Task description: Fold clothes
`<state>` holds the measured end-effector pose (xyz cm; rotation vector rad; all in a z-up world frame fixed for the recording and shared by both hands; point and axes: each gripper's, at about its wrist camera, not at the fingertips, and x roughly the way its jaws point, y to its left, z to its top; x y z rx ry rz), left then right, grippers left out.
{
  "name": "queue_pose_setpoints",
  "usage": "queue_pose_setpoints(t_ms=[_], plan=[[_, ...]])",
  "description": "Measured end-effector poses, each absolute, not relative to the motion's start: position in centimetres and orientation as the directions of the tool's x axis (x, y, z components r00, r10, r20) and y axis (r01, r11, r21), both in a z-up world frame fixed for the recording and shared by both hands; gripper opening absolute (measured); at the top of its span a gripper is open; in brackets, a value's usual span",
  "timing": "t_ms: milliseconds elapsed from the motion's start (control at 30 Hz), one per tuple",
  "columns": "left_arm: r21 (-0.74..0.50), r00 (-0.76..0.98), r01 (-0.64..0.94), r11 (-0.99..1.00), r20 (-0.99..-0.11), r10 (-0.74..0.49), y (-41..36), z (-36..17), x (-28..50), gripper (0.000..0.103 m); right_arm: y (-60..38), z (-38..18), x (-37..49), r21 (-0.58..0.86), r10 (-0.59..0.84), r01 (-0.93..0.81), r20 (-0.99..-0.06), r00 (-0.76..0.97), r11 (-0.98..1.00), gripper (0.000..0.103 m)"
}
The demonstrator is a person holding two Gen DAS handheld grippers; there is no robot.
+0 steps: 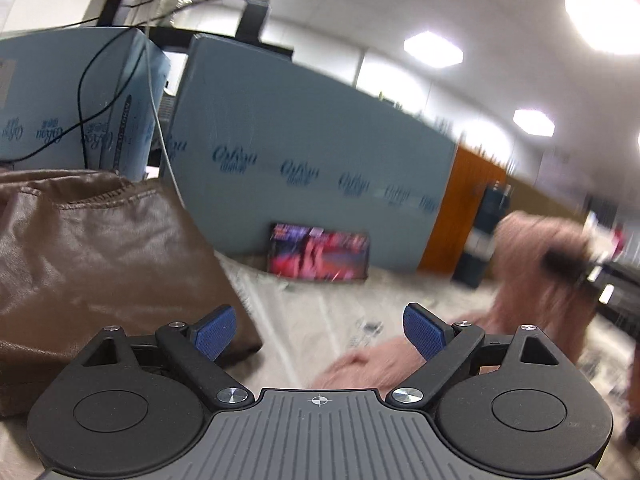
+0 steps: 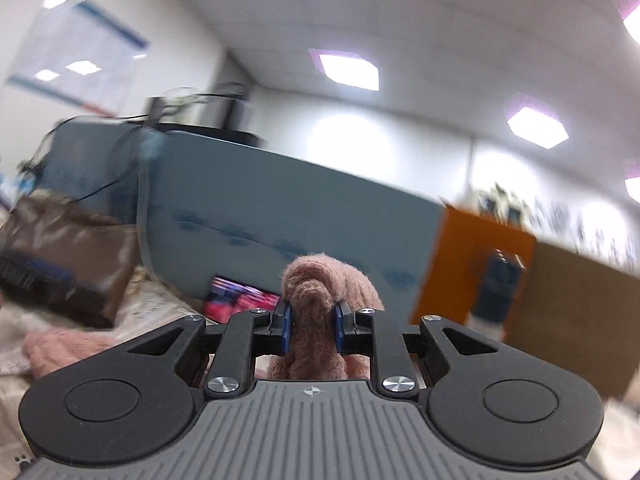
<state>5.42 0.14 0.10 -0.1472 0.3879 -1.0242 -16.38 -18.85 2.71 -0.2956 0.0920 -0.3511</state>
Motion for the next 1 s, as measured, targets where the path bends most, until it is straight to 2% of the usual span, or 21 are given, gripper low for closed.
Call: queue_pose_setpoints(t_ms=[100, 200, 400, 467, 533, 600, 633, 667, 800, 867, 933, 1000], plan=[[-0.366, 0.433, 0.803, 0.471, -0.185, -0.882, 1.1, 0.5, 5.6, 0.093, -16.8, 2.7, -15.1, -0.293, -0.233, 0.205, -0.064, 0.970, 0.934, 0.018], [-0.406, 0.422, 0.794, 0.452, -0.167, -0.891, 1.4, 0.7, 5.8, 0.093, -15.6, 2.2, -13.8, -0.240, -0.110, 0.075, -0.136, 0.985, 0.968, 0.018], [-0.445, 0.391, 0.792, 0.418, -0.156, -0.907, 1.6, 0.9, 5.4, 0.093, -15.9, -0.1, -10.6, -0.005, 0.072, -0.079, -0.337, 0.939, 0.997, 0.019], [-0.457, 0.389, 0.787, 0.414, -0.153, -0.908, 1.7, 0.9, 5.2, 0.093, -16.7, -0.6, -9.8, 0.082, 0.111, -0.087, -0.360, 0.927, 0.993, 0.022], [-0.478, 0.391, 0.774, 0.415, -0.154, -0.907, 1.8, 0.9, 5.2, 0.093, -17.2, -0.7, -9.8, 0.132, 0.141, -0.100, -0.354, 0.924, 0.986, 0.025], [-0.504, 0.391, 0.760, 0.410, -0.149, -0.908, 2.0, 1.0, 5.1, 0.093, -17.6, -0.2, -10.1, 0.185, 0.179, -0.123, -0.329, 0.927, 0.975, 0.036], [-0.516, 0.391, 0.754, 0.406, -0.144, -0.909, 2.2, 1.0, 5.0, 0.093, -17.8, 0.3, -10.6, 0.204, 0.201, -0.141, -0.311, 0.929, 0.969, 0.047], [-0.528, 0.391, 0.748, 0.402, -0.139, -0.910, 2.4, 1.0, 4.9, 0.093, -18.0, 0.7, -11.1, 0.222, 0.223, -0.161, -0.292, 0.930, 0.962, 0.053], [-0.545, 0.385, 0.741, 0.393, -0.135, -0.913, 3.0, 1.3, 4.0, 0.093, -19.5, 2.5, -13.8, 0.269, 0.256, -0.200, -0.194, 0.947, 0.942, 0.057], [-0.547, 0.378, 0.738, 0.396, -0.153, -0.913, 3.0, 1.4, 3.7, 0.093, -20.9, 2.9, -15.2, 0.294, 0.231, -0.182, -0.143, 0.962, 0.938, 0.070], [-0.572, 0.350, 0.725, 0.384, -0.175, -0.920, 2.7, 1.3, 3.5, 0.092, -22.2, 3.2, -16.6, 0.319, 0.202, -0.162, -0.093, 0.975, 0.934, 0.070], [-0.601, 0.313, 0.710, 0.368, -0.199, -0.929, 2.1, 1.2, 3.6, 0.092, -23.8, 2.6, -17.1, 0.383, 0.174, -0.123, -0.100, 0.980, 0.916, 0.073]])
